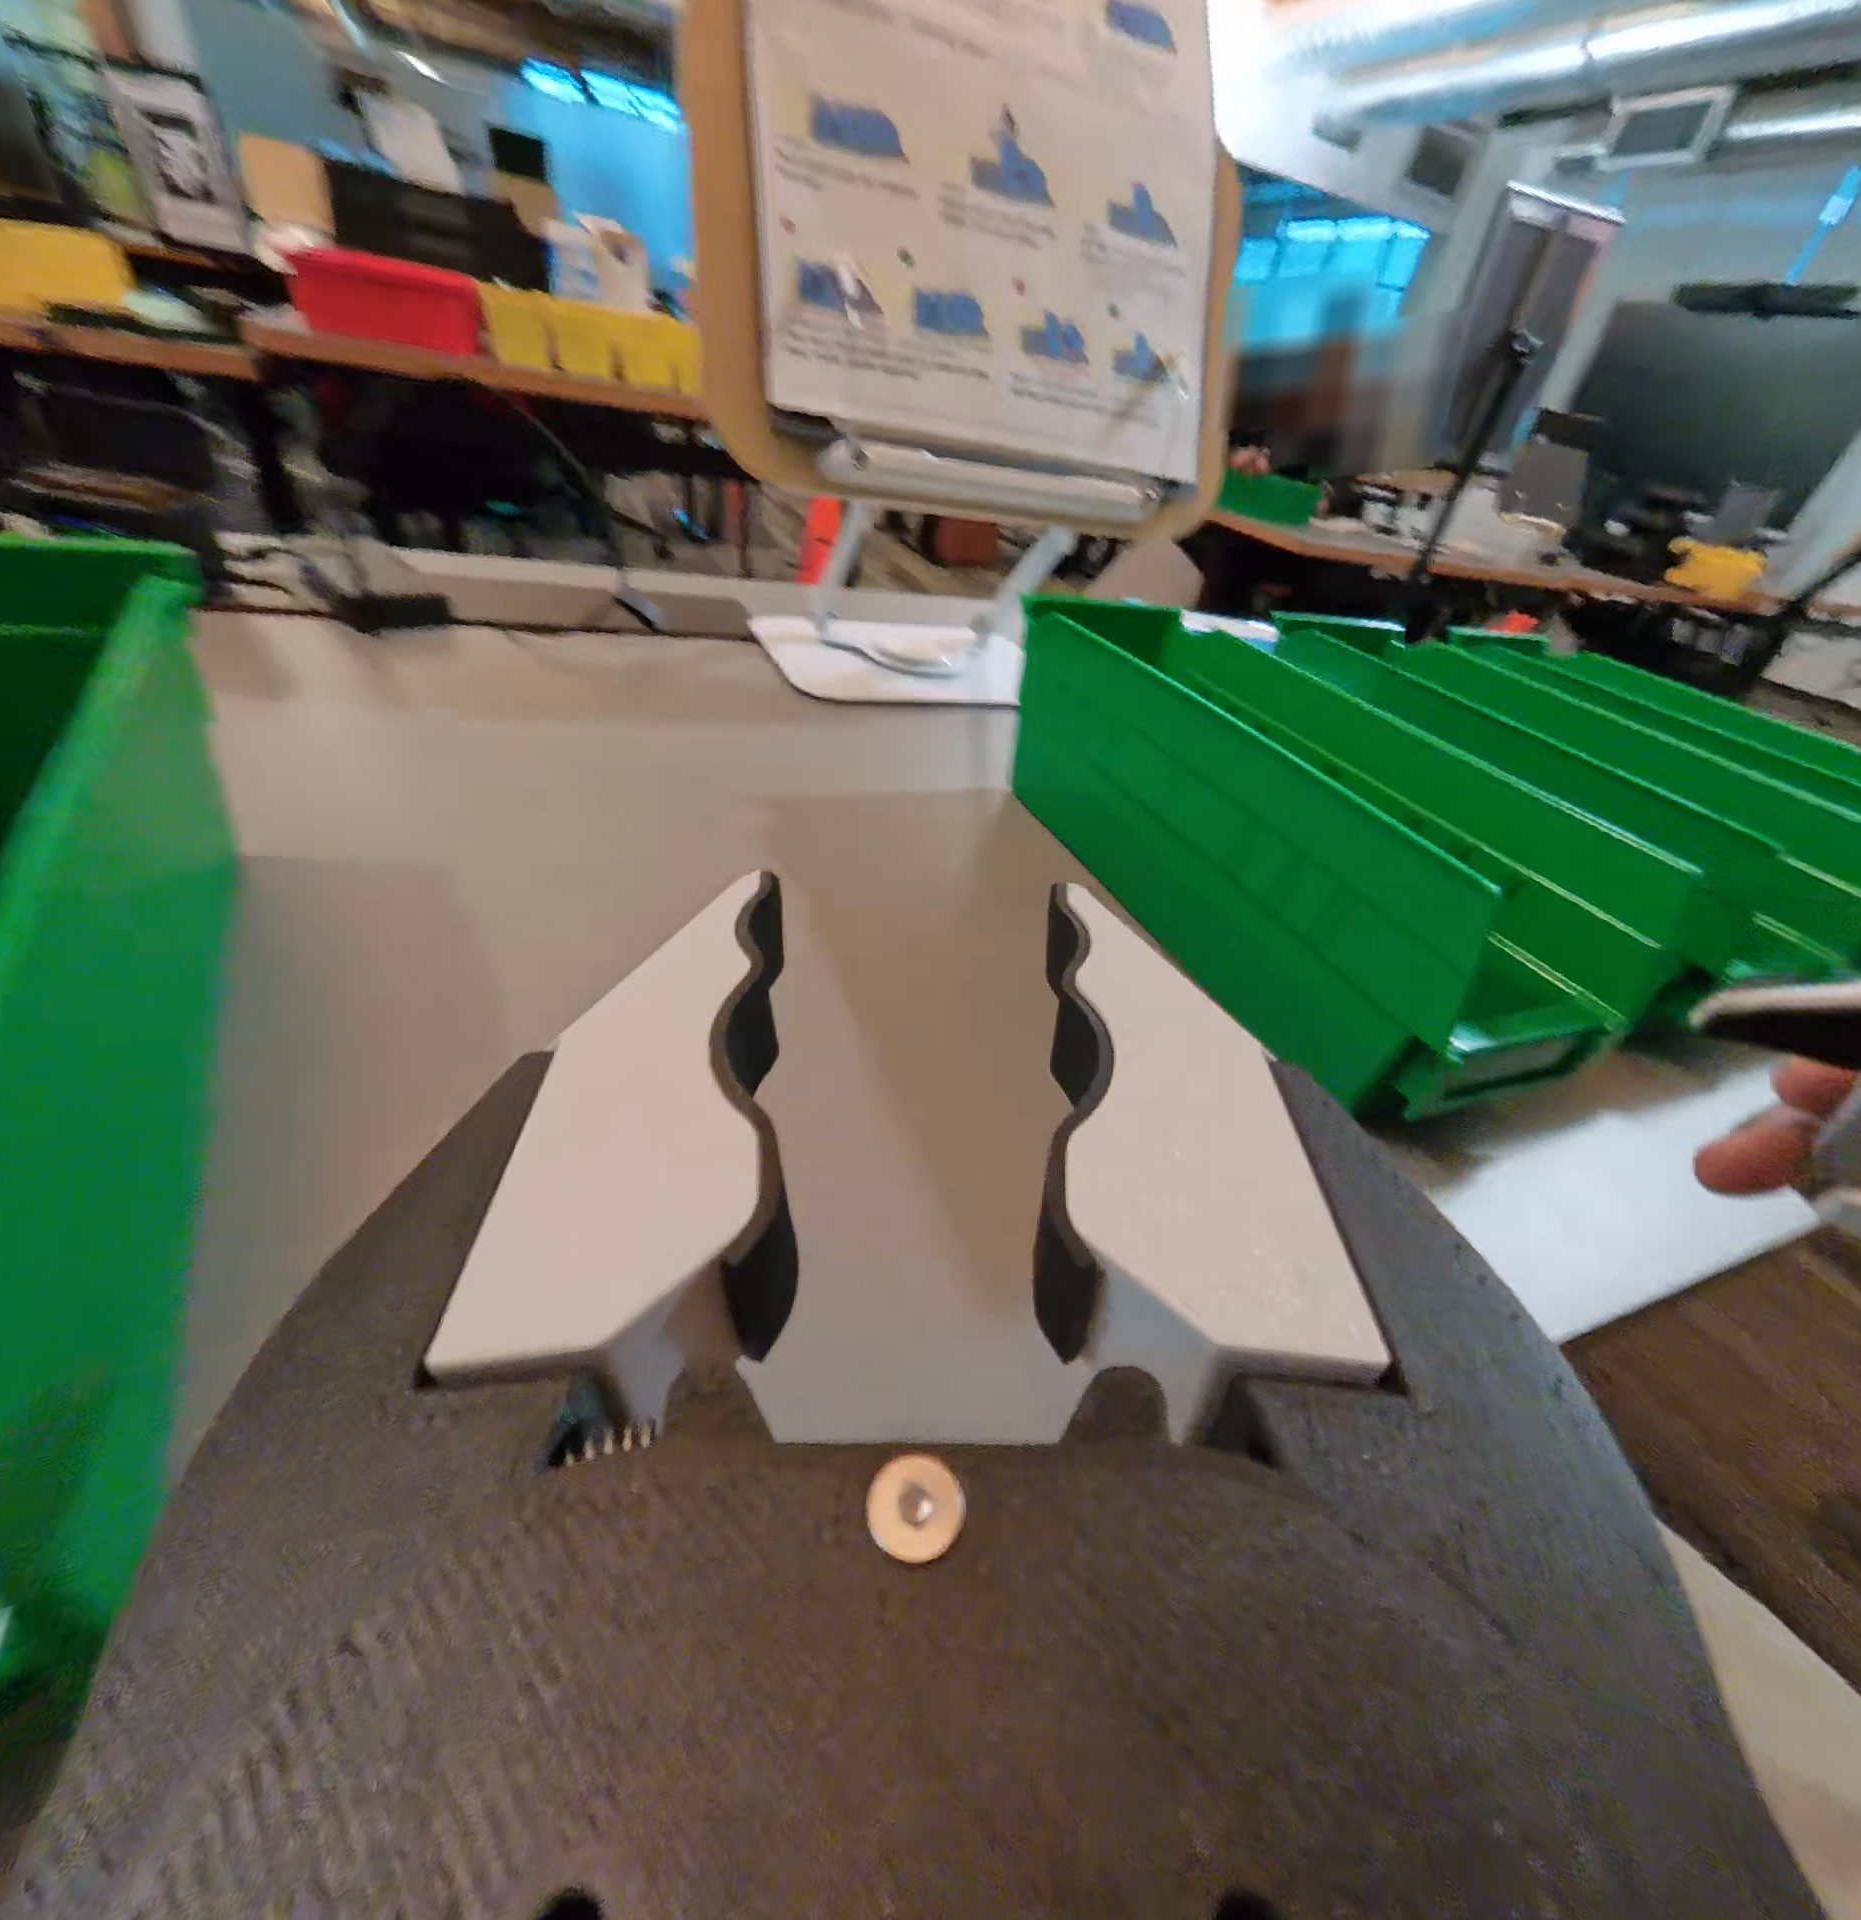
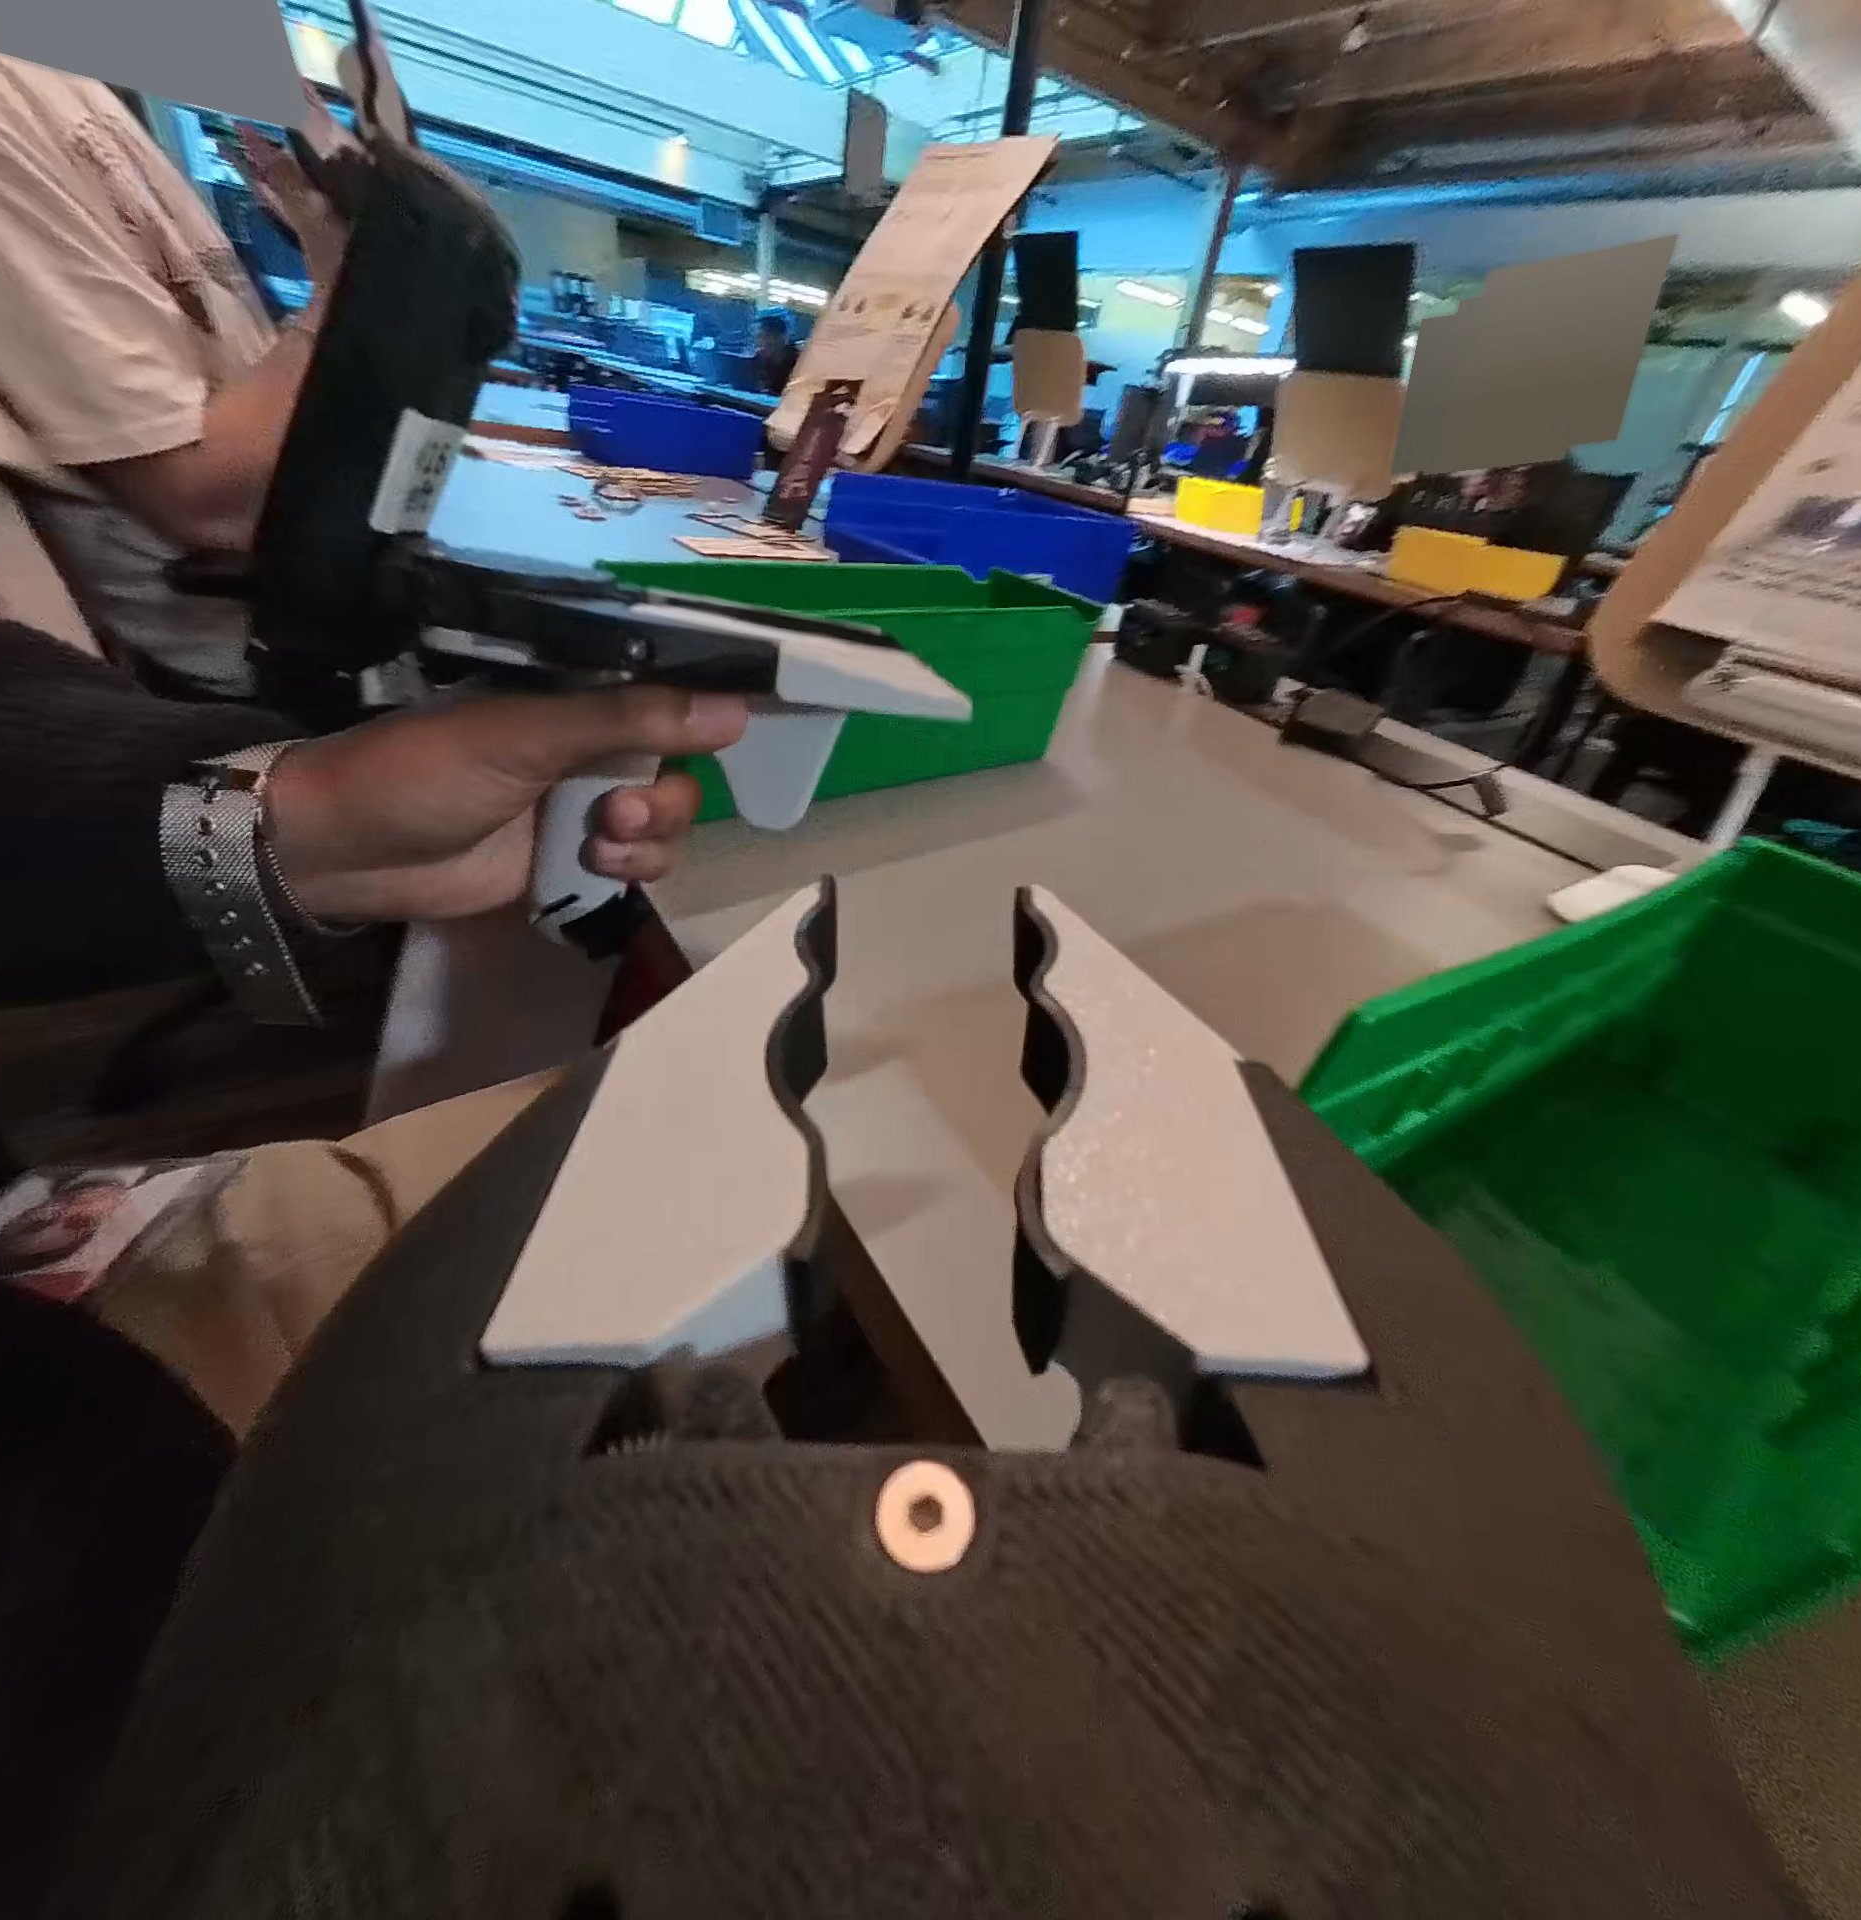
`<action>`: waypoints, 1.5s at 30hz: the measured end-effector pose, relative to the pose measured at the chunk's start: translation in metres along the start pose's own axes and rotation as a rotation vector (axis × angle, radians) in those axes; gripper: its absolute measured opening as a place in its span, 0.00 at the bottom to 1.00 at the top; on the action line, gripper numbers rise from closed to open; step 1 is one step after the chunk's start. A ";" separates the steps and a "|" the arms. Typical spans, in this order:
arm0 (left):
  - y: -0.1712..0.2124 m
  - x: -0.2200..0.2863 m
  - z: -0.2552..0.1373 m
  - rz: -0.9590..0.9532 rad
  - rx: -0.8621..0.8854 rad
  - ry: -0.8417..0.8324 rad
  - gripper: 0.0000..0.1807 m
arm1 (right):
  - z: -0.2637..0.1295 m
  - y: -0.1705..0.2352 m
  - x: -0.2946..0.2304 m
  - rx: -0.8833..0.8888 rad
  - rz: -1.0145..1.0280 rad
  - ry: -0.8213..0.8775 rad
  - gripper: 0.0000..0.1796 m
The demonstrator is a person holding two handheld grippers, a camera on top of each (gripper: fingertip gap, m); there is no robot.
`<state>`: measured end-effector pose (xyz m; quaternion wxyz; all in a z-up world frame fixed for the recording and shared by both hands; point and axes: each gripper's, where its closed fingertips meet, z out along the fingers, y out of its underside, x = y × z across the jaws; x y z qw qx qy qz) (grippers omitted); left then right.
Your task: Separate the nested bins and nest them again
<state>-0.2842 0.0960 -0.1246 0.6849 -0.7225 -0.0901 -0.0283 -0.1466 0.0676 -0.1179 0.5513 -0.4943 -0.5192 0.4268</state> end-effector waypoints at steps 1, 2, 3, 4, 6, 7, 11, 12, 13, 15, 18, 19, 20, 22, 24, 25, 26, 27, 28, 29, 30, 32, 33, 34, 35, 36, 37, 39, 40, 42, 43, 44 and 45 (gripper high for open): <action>-0.007 -0.012 -0.007 0.023 0.025 -0.058 0.27 | 0.005 0.001 -0.004 -0.006 0.008 -0.023 0.19; -0.016 -0.026 -0.016 0.052 0.058 -0.128 0.26 | 0.009 0.002 -0.009 -0.013 0.007 -0.049 0.19; -0.027 -0.040 -0.028 0.082 0.105 -0.194 0.25 | 0.014 0.003 -0.012 -0.017 0.001 -0.069 0.19; -0.039 -0.055 -0.041 0.111 0.156 -0.260 0.25 | 0.020 0.003 -0.016 -0.021 -0.008 -0.086 0.19; -0.060 -0.085 -0.071 0.166 0.248 -0.402 0.26 | 0.030 0.005 -0.023 -0.026 -0.019 -0.124 0.19; -0.067 -0.101 -0.086 0.185 0.276 -0.470 0.26 | 0.035 0.007 -0.026 -0.033 -0.023 -0.140 0.19; -0.056 -0.169 -0.125 0.223 0.182 -0.706 0.25 | 0.049 0.010 -0.036 -0.051 -0.035 -0.189 0.19; -0.046 -0.182 -0.127 0.216 0.117 -0.726 0.28 | 0.052 0.010 -0.038 -0.052 -0.032 -0.200 0.19; -0.034 -0.193 -0.128 0.197 0.049 -0.731 0.32 | 0.053 0.010 -0.039 -0.053 -0.029 -0.209 0.19; -0.007 -0.205 -0.124 0.140 -0.076 -0.688 0.33 | 0.056 0.011 -0.041 -0.057 -0.030 -0.221 0.19; 0.016 -0.206 -0.114 0.060 -0.138 -0.569 0.13 | 0.061 0.012 -0.045 -0.064 -0.029 -0.237 0.18; 0.017 -0.209 -0.112 0.059 -0.130 -0.566 0.15 | 0.062 0.013 -0.046 -0.068 -0.027 -0.244 0.18; 0.020 -0.210 -0.109 0.068 -0.132 -0.563 0.14 | 0.063 0.014 -0.048 -0.072 -0.028 -0.250 0.18; 0.026 -0.209 -0.103 0.082 -0.154 -0.529 0.09 | 0.065 0.017 -0.051 -0.084 -0.036 -0.256 0.18; 0.026 -0.206 -0.101 0.091 -0.152 -0.513 0.00 | 0.066 0.019 -0.054 -0.092 -0.048 -0.262 0.18; 0.024 -0.204 -0.101 0.091 -0.148 -0.508 0.00 | 0.066 0.020 -0.055 -0.097 -0.056 -0.260 0.18; 0.019 -0.202 -0.101 0.097 -0.126 -0.518 0.00 | 0.066 0.020 -0.054 -0.101 -0.066 -0.250 0.18; 0.013 -0.199 -0.103 0.101 -0.108 -0.527 0.00 | 0.067 0.021 -0.053 -0.104 -0.075 -0.238 0.18; 0.007 -0.193 -0.103 0.095 -0.083 -0.526 0.00 | 0.067 0.021 -0.051 -0.107 -0.080 -0.226 0.18; 0.000 -0.187 -0.103 0.075 -0.050 -0.520 0.01 | 0.069 0.022 -0.049 -0.112 -0.081 -0.206 0.19; -0.007 -0.179 -0.104 0.053 -0.018 -0.509 0.01 | 0.071 0.023 -0.046 -0.120 -0.075 -0.178 0.19; -0.026 -0.160 -0.106 -0.029 0.083 -0.483 0.01 | 0.079 0.022 -0.042 -0.127 -0.025 -0.112 0.22; -0.036 -0.151 -0.108 -0.084 0.147 -0.469 0.01 | 0.084 0.017 -0.039 -0.118 0.027 -0.059 0.24; -0.046 -0.140 -0.109 -0.119 0.197 -0.447 0.00 | 0.089 0.009 -0.042 -0.095 0.075 -0.028 0.28; -0.054 -0.128 -0.109 -0.103 0.225 -0.423 0.00 | 0.092 0.000 -0.047 -0.061 0.088 -0.017 0.32; -0.060 -0.114 -0.108 -0.048 0.242 -0.401 0.00 | 0.094 -0.010 -0.049 -0.023 0.077 0.017 0.32; -0.065 -0.101 -0.107 -0.013 0.269 -0.386 0.00 | 0.095 -0.020 -0.051 0.021 0.058 0.048 0.32; -0.066 -0.076 -0.101 0.007 0.270 -0.346 0.00 | 0.095 -0.039 -0.053 0.102 0.027 0.107 0.33; -0.061 -0.065 -0.096 0.005 0.249 -0.317 0.00 | 0.093 -0.047 -0.050 0.135 0.022 0.146 0.33; -0.050 -0.047 -0.086 -0.008 0.213 -0.267 0.00 | 0.093 -0.053 -0.045 0.160 0.039 0.192 0.31; -0.046 -0.038 -0.081 -0.006 0.201 -0.244 0.00 | 0.095 -0.051 -0.042 0.145 0.054 0.201 0.28; -0.043 -0.031 -0.078 -0.010 0.194 -0.234 0.00 | 0.094 -0.047 -0.035 0.129 0.073 0.243 0.24; -0.041 -0.027 -0.075 -0.025 0.188 -0.223 0.00 | 0.092 -0.044 -0.025 0.129 0.085 0.294 0.18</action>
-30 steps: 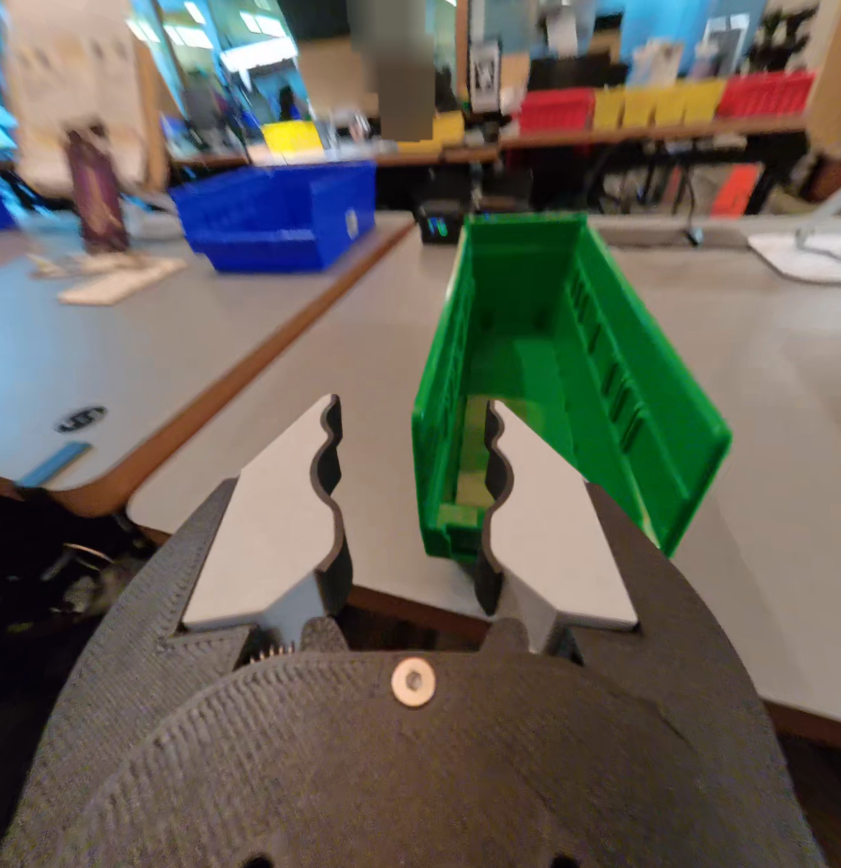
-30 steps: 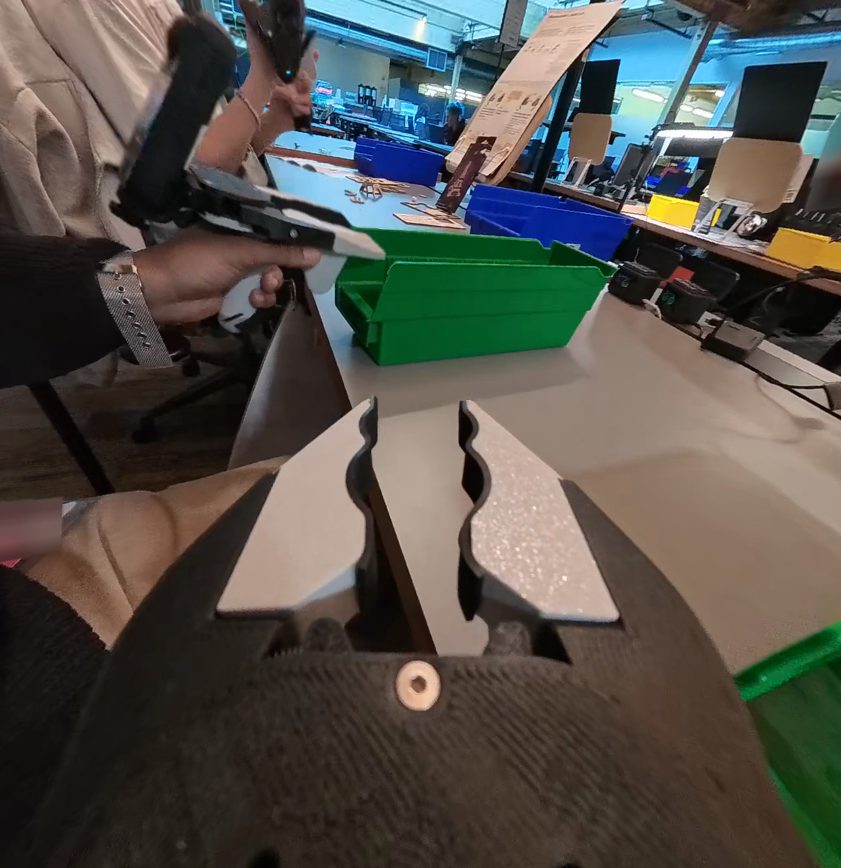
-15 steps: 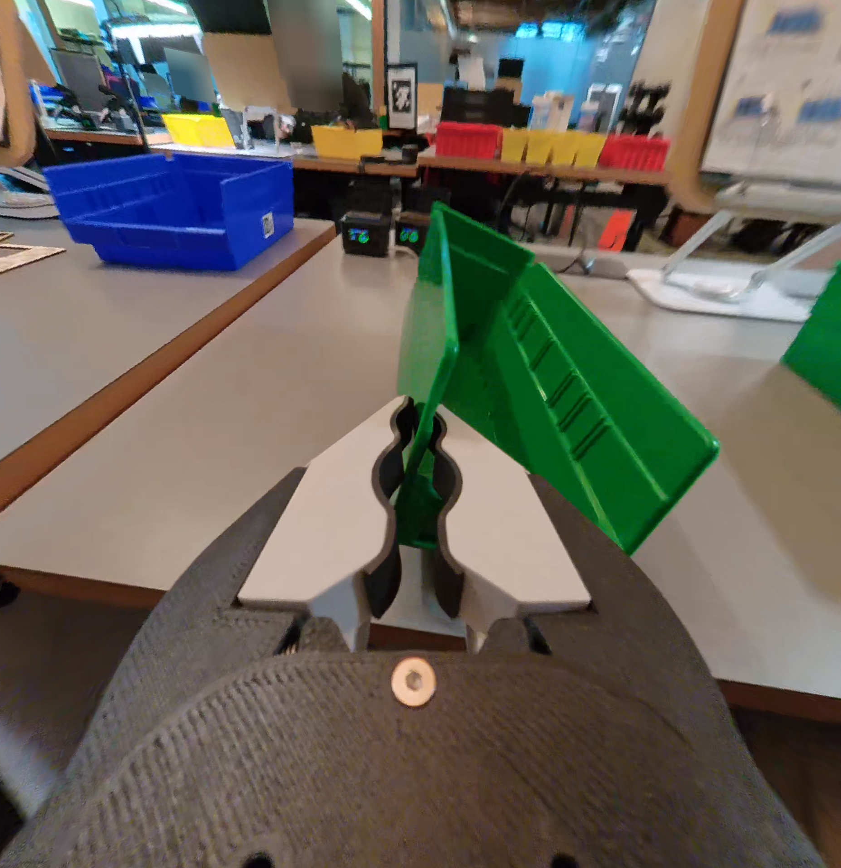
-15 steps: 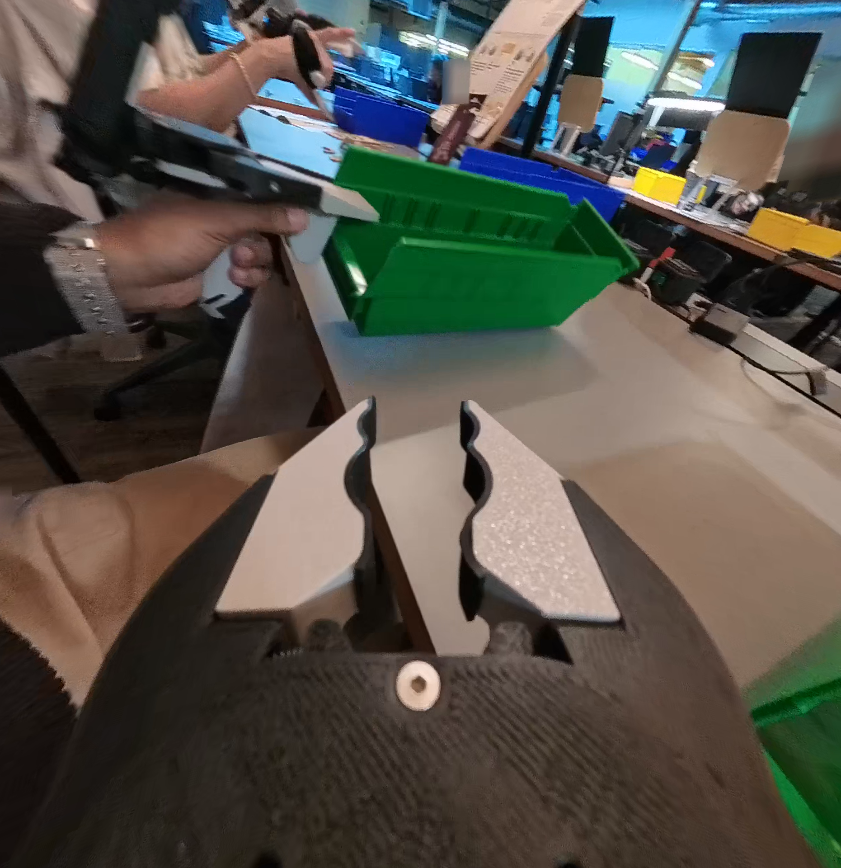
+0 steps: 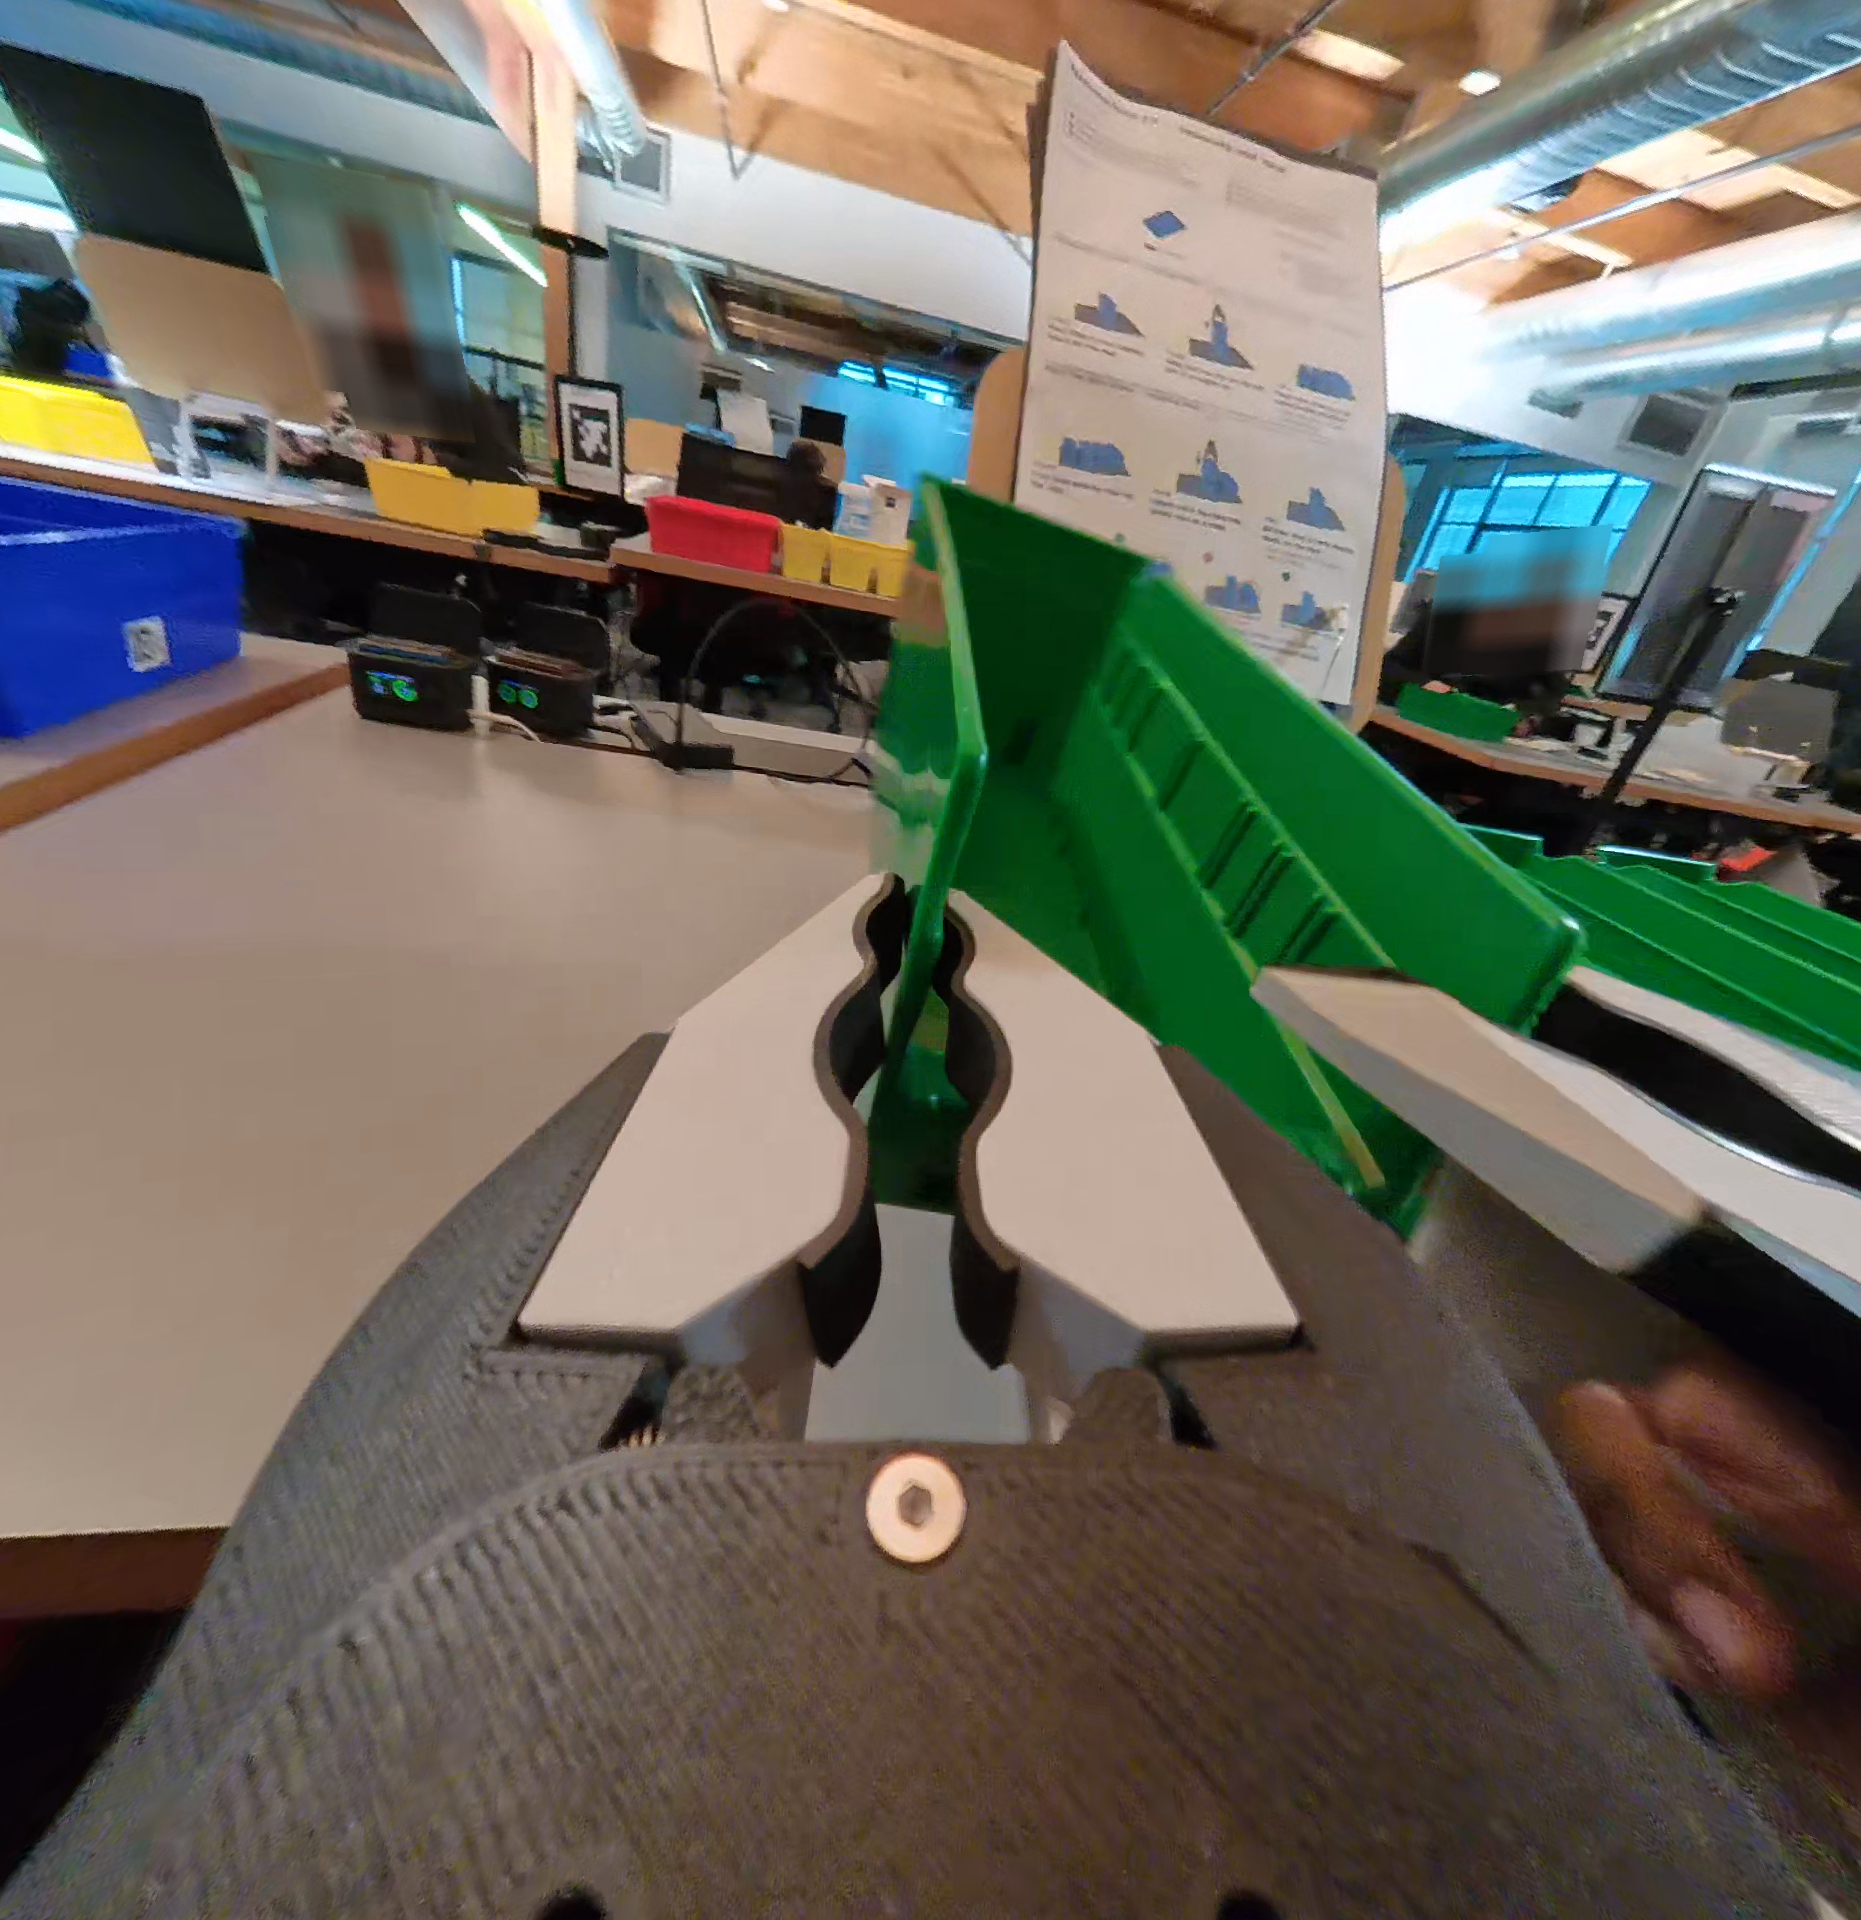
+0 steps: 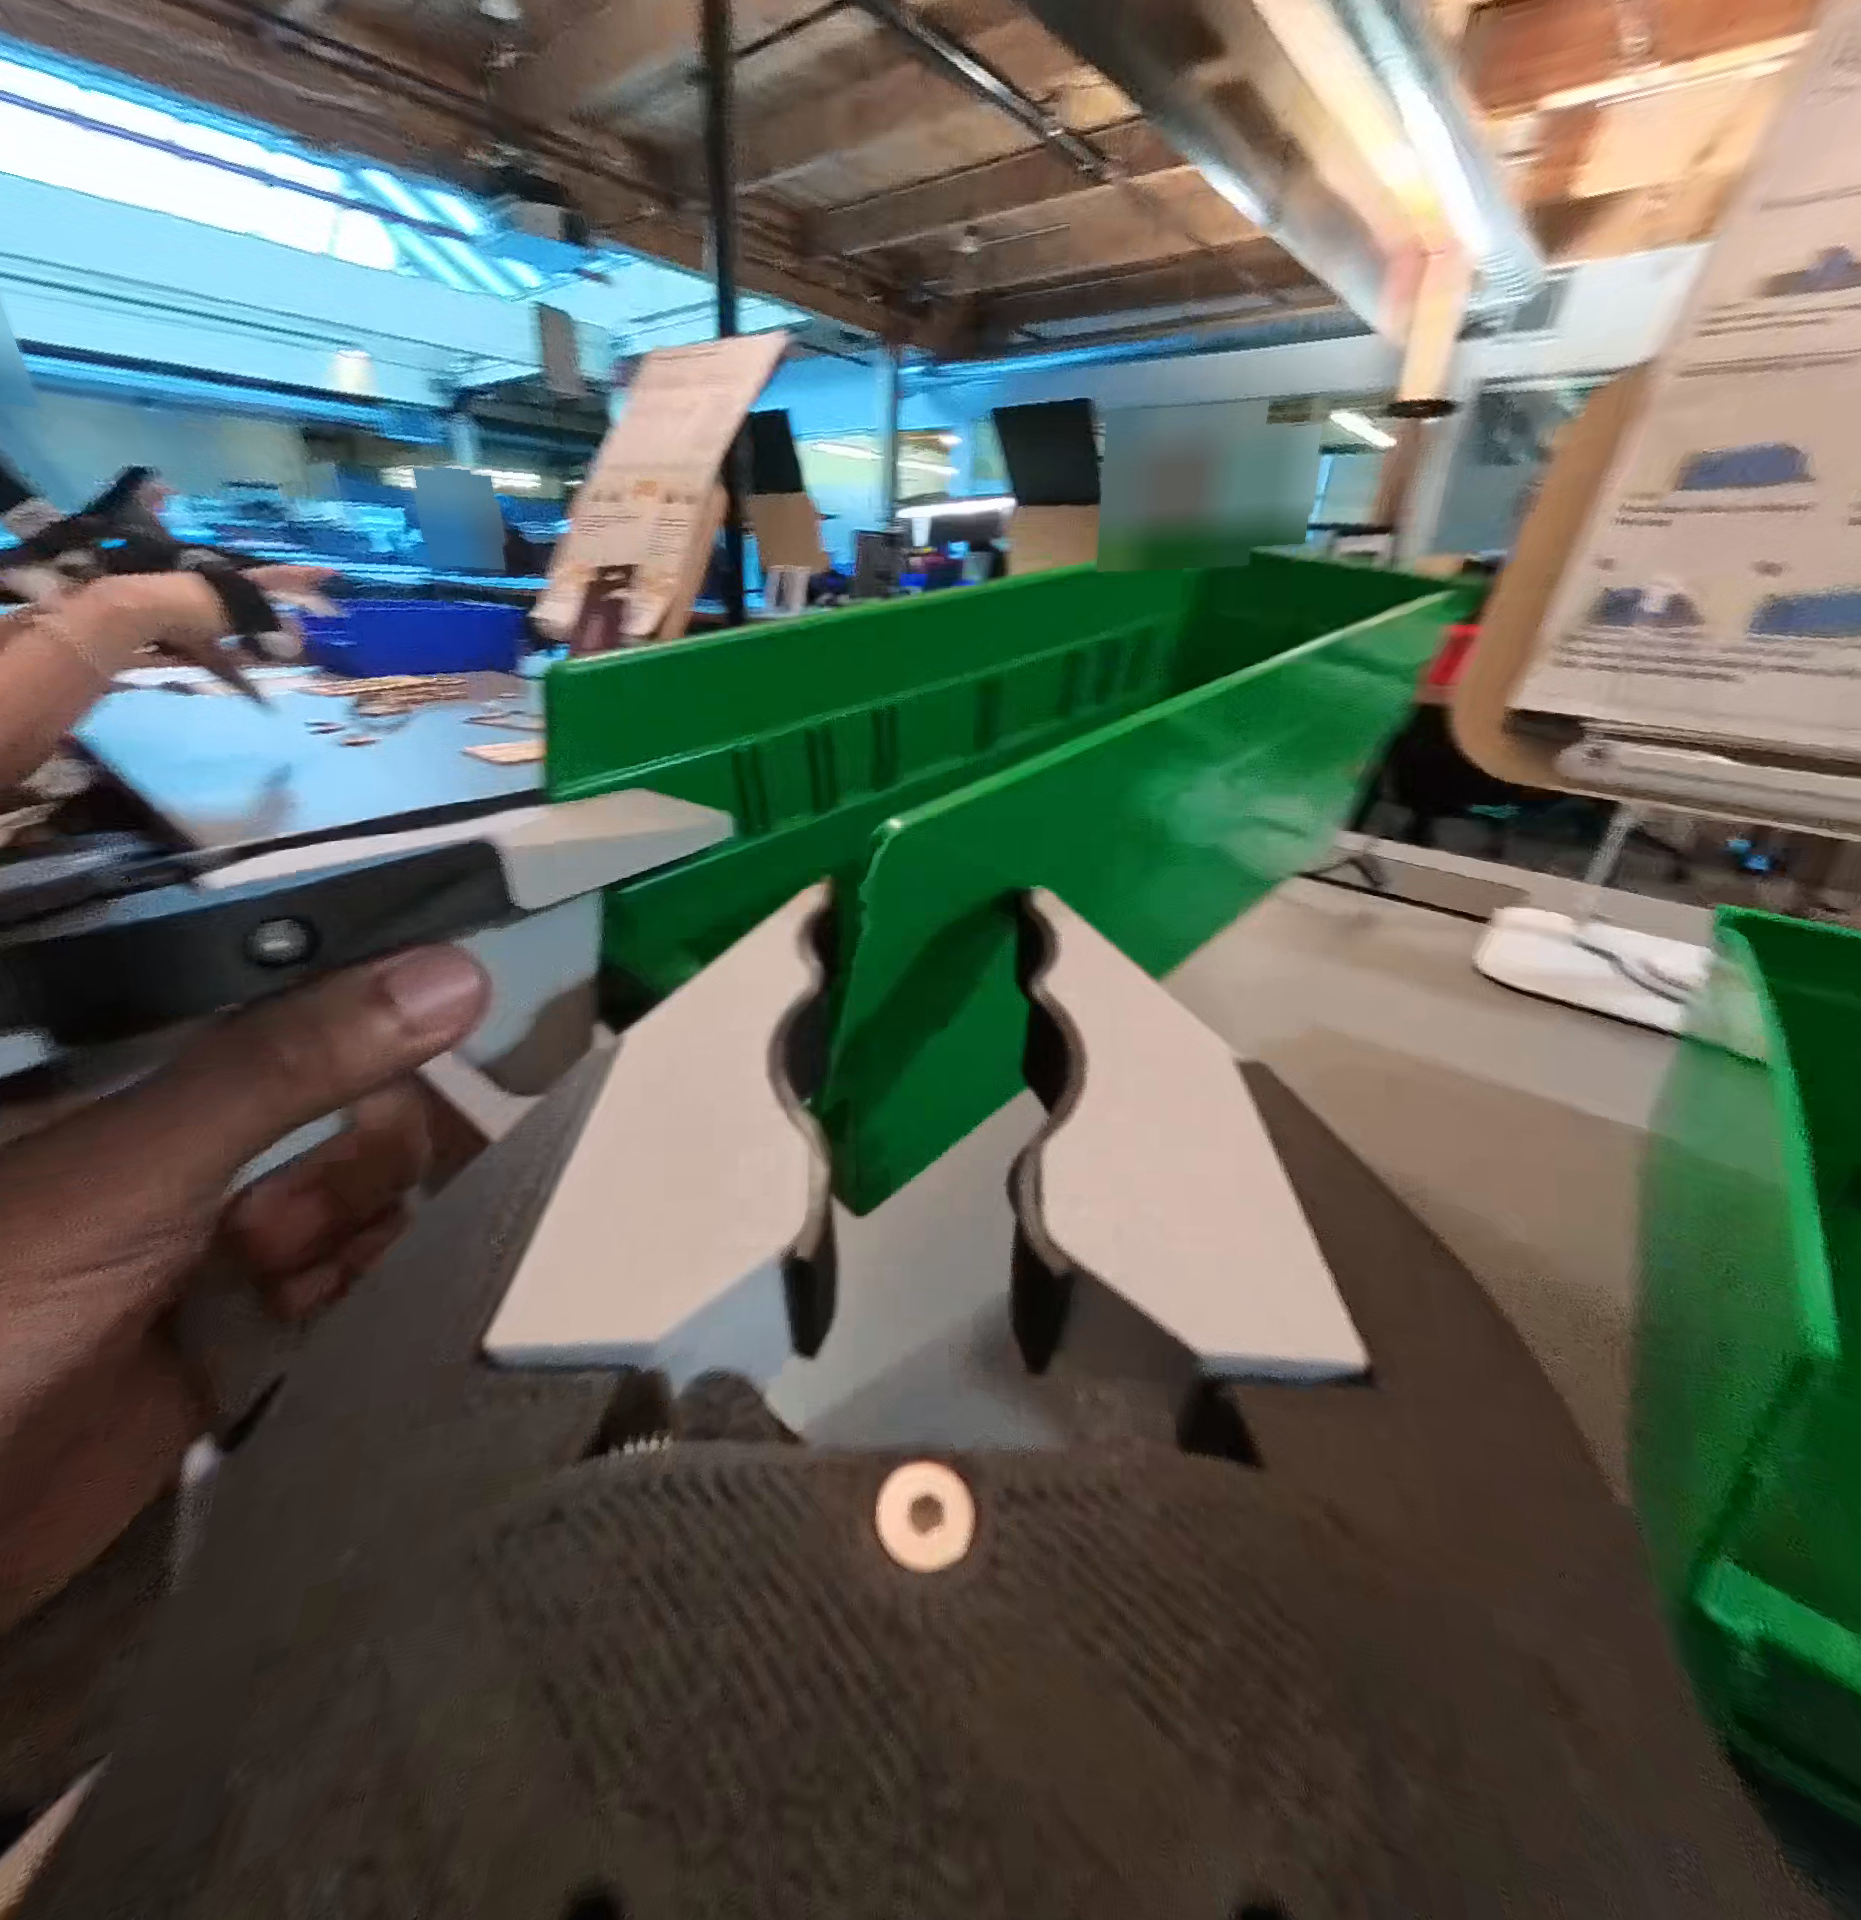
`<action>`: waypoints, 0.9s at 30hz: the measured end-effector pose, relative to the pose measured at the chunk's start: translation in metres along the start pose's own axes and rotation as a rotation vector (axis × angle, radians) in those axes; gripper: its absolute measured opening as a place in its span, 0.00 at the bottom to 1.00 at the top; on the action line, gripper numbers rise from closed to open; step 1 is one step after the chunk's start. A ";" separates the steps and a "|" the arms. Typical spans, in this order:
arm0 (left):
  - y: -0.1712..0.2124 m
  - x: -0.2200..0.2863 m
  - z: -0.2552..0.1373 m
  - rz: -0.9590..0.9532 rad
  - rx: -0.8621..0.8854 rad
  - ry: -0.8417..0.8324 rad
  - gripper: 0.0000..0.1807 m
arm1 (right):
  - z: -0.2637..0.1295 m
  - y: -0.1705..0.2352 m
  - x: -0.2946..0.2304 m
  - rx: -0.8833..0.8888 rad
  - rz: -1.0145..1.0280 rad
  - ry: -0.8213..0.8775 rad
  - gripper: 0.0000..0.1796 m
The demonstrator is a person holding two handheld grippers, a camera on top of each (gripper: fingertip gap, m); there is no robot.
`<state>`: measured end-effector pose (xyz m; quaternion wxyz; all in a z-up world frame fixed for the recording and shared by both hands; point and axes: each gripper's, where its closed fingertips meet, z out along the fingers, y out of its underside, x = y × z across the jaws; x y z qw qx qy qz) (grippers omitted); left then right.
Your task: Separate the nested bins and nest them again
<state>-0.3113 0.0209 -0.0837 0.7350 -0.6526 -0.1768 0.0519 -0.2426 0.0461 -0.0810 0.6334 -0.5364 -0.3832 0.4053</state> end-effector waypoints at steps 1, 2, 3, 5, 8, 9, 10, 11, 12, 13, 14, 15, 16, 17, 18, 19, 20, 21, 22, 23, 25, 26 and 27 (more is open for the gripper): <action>0.002 0.005 0.001 -0.008 0.000 0.018 0.01 | 0.000 0.002 0.009 -0.004 0.004 0.028 0.15; 0.005 0.010 0.001 0.011 -0.005 0.039 0.02 | 0.000 0.002 0.017 0.001 0.032 0.042 0.12; 0.009 0.016 0.002 0.042 -0.016 0.065 0.04 | 0.000 0.001 0.026 0.000 0.078 0.062 0.09; 0.016 0.027 0.004 0.092 -0.024 0.097 0.06 | 0.003 0.008 0.043 -0.039 0.138 0.095 0.05; 0.025 0.037 0.007 0.134 -0.038 0.128 0.10 | 0.005 0.022 0.056 -0.066 0.147 0.125 0.03; 0.028 0.036 0.008 0.133 -0.045 0.132 0.10 | 0.005 0.026 0.056 -0.070 0.143 0.133 0.03; 0.032 0.034 0.009 0.131 -0.057 0.129 0.10 | 0.005 0.029 0.056 -0.073 0.141 0.137 0.03; 0.037 0.030 0.011 0.125 -0.078 0.128 0.09 | 0.005 0.033 0.055 -0.077 0.135 0.146 0.03; 0.043 0.027 0.014 0.116 -0.109 0.129 0.08 | 0.005 0.037 0.053 -0.082 0.123 0.154 0.04; 0.047 0.023 0.016 0.104 -0.129 0.128 0.08 | 0.004 0.041 0.051 -0.083 0.107 0.162 0.04; 0.051 0.021 0.019 0.087 -0.143 0.130 0.07 | 0.003 0.046 0.049 -0.087 0.085 0.179 0.05; 0.055 0.018 0.022 0.070 -0.166 0.125 0.06 | 0.001 0.051 0.048 -0.090 0.067 0.191 0.06; 0.060 0.015 0.025 0.059 -0.187 0.118 0.04 | 0.000 0.055 0.046 -0.094 0.048 0.200 0.06; 0.064 0.013 0.028 0.050 -0.205 0.112 0.03 | -0.001 0.058 0.046 -0.101 0.036 0.211 0.07; 0.069 0.013 0.031 0.044 -0.216 0.110 0.02 | -0.001 0.062 0.047 -0.110 0.040 0.220 0.07; 0.071 0.013 0.033 0.044 -0.212 0.110 0.02 | -0.001 0.064 0.049 -0.118 0.047 0.230 0.07; 0.072 0.014 0.034 0.050 -0.207 0.110 0.02 | -0.001 0.066 0.052 -0.123 0.042 0.237 0.07; 0.074 0.014 0.036 0.061 -0.206 0.108 0.02 | 0.001 0.067 0.054 -0.124 0.032 0.239 0.07; 0.075 0.014 0.039 0.076 -0.208 0.102 0.02 | 0.003 0.069 0.057 -0.134 0.026 0.241 0.06; 0.076 0.014 0.041 0.091 -0.206 0.103 0.03 | 0.005 0.071 0.060 -0.147 0.031 0.244 0.06; 0.079 0.011 0.047 0.105 -0.211 0.093 0.03 | 0.009 0.080 0.062 -0.182 0.039 0.234 0.06; 0.082 0.009 0.050 0.099 -0.225 0.090 0.03 | 0.011 0.084 0.062 -0.202 0.037 0.227 0.07; 0.086 0.006 0.052 0.082 -0.242 0.083 0.02 | 0.014 0.087 0.062 -0.223 0.043 0.213 0.07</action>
